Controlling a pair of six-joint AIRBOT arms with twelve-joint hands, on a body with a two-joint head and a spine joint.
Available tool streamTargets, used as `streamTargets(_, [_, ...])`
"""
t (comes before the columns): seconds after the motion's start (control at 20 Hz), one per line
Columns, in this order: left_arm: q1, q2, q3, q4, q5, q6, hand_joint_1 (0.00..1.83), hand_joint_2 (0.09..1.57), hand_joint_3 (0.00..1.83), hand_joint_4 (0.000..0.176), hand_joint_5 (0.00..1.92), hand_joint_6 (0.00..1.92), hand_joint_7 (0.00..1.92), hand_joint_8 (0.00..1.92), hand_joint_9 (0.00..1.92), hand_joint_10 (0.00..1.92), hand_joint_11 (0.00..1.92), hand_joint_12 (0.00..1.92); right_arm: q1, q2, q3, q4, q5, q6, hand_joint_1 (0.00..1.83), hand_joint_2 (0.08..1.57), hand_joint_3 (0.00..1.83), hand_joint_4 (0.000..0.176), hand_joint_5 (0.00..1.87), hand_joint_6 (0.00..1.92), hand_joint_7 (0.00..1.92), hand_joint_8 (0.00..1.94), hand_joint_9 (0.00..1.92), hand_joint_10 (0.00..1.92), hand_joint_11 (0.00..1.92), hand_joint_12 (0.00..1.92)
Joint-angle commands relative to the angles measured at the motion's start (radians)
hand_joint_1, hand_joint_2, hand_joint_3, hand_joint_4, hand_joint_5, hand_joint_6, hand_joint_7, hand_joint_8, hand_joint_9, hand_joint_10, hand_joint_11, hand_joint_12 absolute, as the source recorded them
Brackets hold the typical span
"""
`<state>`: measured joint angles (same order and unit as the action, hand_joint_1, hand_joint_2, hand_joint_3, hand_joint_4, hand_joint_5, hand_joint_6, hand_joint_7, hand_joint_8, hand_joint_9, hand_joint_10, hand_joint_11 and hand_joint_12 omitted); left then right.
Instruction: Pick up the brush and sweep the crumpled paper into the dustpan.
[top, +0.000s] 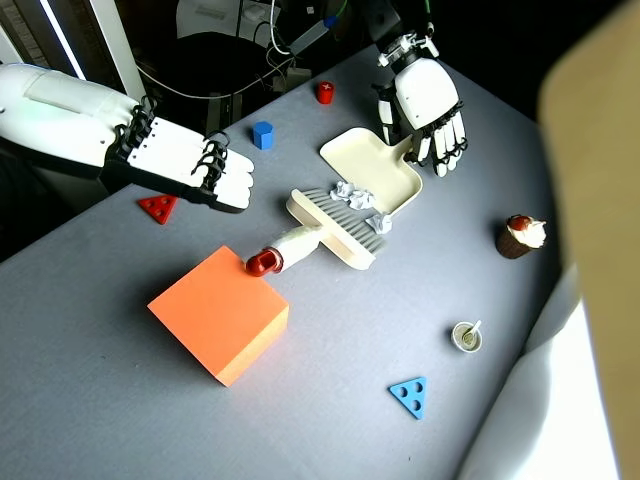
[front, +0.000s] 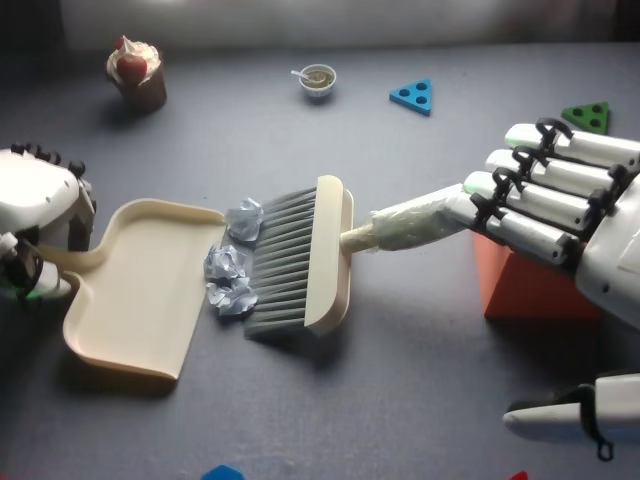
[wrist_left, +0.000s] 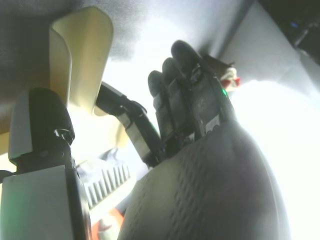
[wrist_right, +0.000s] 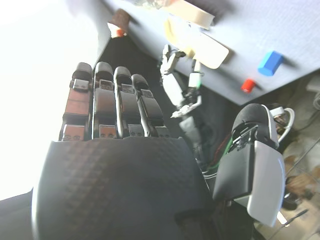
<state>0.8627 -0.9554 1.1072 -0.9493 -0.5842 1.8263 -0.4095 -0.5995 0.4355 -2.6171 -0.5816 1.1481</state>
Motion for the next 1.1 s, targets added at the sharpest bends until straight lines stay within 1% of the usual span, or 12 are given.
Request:
streamTargets(0.0, [-0.014,0.008,0.010,0.028,-0.083,0.006,1.14,1.08,0.00,0.000,1.07,0.83,0.47,0.00,0.41,0.01,0.26,0.47,0.008,-0.001,-0.006,0.015,-0.126,-0.042,0.04,0.93,0.00,0.000,0.04,0.01,0.09,0.01,0.11,0.01,0.09,0.02])
streamTargets(0.1, [-0.024,0.006,0.018,0.020,-0.082,0.006,1.13,1.09,0.00,0.000,1.05,0.87,0.45,0.00,0.39,0.00,0.27,0.46,0.008,-0.030,-0.011,0.133,-0.197,-0.113,0.06,0.92,0.00,0.000,0.04,0.01,0.09,0.01,0.11,0.01,0.09,0.02])
streamTargets(0.25, [-0.030,0.002,0.023,0.020,-0.072,0.005,1.13,1.09,0.00,0.000,1.03,0.89,0.43,0.00,0.37,0.00,0.25,0.45,-0.022,-0.072,-0.015,0.144,-0.280,-0.139,0.05,0.94,0.00,0.000,0.02,0.00,0.08,0.00,0.10,0.00,0.08,0.01])
streamTargets(0.4, [-0.035,-0.008,0.038,0.019,-0.058,-0.012,1.13,1.09,0.00,0.000,1.05,0.87,0.45,0.00,0.39,0.00,0.27,0.47,-0.071,-0.145,-0.016,0.047,-0.408,-0.176,0.06,0.94,0.00,0.000,0.06,0.01,0.10,0.01,0.11,0.00,0.09,0.01])
streamTargets(0.45, [-0.041,-0.014,0.047,0.020,-0.051,-0.015,1.12,1.09,0.00,0.000,1.03,0.89,0.42,0.00,0.36,0.00,0.23,0.46,-0.078,-0.169,-0.018,0.037,-0.466,-0.177,0.08,0.95,0.01,0.000,0.06,0.01,0.10,0.00,0.11,0.00,0.09,0.01])
streamTargets(0.55, [-0.054,-0.029,0.069,0.035,-0.035,-0.028,1.12,1.09,0.00,0.000,1.03,0.89,0.42,0.00,0.35,0.00,0.21,0.45,-0.086,-0.220,-0.015,0.027,-0.584,-0.184,0.10,0.97,0.01,0.000,0.07,0.01,0.11,0.01,0.12,0.01,0.11,0.02])
streamTargets(0.7, [-0.071,-0.048,0.091,0.053,-0.021,-0.039,1.13,1.09,0.00,0.000,1.04,0.88,0.42,0.00,0.35,0.00,0.22,0.45,-0.113,-0.285,-0.002,-0.042,-0.708,-0.206,0.13,0.98,0.00,0.000,0.08,0.00,0.12,0.00,0.12,0.00,0.10,0.02])
streamTargets(0.75, [-0.078,-0.056,0.099,0.057,-0.021,-0.039,1.13,1.09,0.00,0.000,1.04,0.88,0.42,0.00,0.35,0.00,0.22,0.45,-0.128,-0.311,0.005,-0.072,-0.747,-0.230,0.13,0.98,0.00,0.000,0.08,0.00,0.12,0.00,0.12,0.00,0.10,0.02])
streamTargets(0.8, [-0.090,-0.067,0.108,0.062,-0.015,-0.039,1.14,1.09,0.00,0.000,1.05,0.87,0.41,0.00,0.36,0.00,0.24,0.46,-0.141,-0.333,0.009,-0.078,-0.771,-0.267,0.12,0.99,0.01,0.000,0.07,0.00,0.11,0.00,0.11,0.00,0.10,0.01])
streamTargets(0.9, [-0.106,-0.079,0.120,0.073,-0.002,-0.039,1.13,1.09,0.00,0.000,1.03,0.89,0.40,0.00,0.36,0.00,0.23,0.47,-0.154,-0.352,0.014,-0.074,-0.787,-0.295,0.13,0.98,0.00,0.000,0.06,0.00,0.11,0.00,0.12,0.00,0.10,0.01])
streamTargets(1.0, [-0.115,-0.087,0.127,0.076,0.000,-0.039,1.13,1.09,0.00,0.000,1.04,0.88,0.39,0.00,0.36,0.00,0.22,0.47,-0.157,-0.362,0.020,-0.061,-0.794,-0.315,0.23,0.97,0.00,0.000,0.05,0.00,0.10,0.00,0.11,0.00,0.11,0.02])
streamTargets(1.05, [-0.117,-0.088,0.129,0.076,-0.002,-0.040,1.13,1.09,0.00,0.000,1.04,0.88,0.40,0.00,0.36,0.00,0.21,0.47,-0.156,-0.363,0.026,-0.060,-0.794,-0.330,0.31,0.96,0.00,0.000,0.05,0.00,0.11,0.00,0.13,0.01,0.13,0.02])
